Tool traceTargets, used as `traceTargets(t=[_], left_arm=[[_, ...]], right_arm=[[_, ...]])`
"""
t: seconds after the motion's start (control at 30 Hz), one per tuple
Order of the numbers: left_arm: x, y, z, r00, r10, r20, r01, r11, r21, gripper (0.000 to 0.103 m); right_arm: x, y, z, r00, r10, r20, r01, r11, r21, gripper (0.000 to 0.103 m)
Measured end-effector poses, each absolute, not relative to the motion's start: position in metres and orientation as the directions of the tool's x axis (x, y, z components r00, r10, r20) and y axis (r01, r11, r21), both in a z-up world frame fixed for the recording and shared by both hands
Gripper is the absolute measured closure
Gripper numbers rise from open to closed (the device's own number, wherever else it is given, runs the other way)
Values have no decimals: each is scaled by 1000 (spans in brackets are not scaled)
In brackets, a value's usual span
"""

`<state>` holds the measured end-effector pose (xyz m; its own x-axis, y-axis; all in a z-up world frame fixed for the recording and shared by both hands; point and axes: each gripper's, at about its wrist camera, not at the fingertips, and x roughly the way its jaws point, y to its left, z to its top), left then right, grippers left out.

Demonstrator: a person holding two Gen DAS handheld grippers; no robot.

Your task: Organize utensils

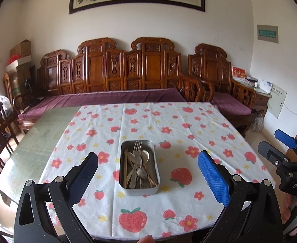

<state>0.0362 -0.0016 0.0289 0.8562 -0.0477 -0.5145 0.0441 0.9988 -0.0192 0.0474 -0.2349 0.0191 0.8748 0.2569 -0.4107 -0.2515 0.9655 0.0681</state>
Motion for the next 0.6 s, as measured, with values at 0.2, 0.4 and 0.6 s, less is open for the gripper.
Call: traceTargets(t=[0.2, 0.4, 0.6], left_arm=[[24, -6, 53, 880, -45, -472, 46, 999, -10, 8], [10, -11, 68, 898, -51, -438, 54, 999, -6, 8], [2, -16, 71, 905, -45, -424, 55, 998, 10, 8]], right_arm=[[34, -239, 45, 899, 244, -364, -240, 969, 57, 3], [22, -244, 63, 914, 244, -325, -240, 969, 53, 3], [19, -245, 66, 917, 242, -318, -238, 970, 52, 3]])
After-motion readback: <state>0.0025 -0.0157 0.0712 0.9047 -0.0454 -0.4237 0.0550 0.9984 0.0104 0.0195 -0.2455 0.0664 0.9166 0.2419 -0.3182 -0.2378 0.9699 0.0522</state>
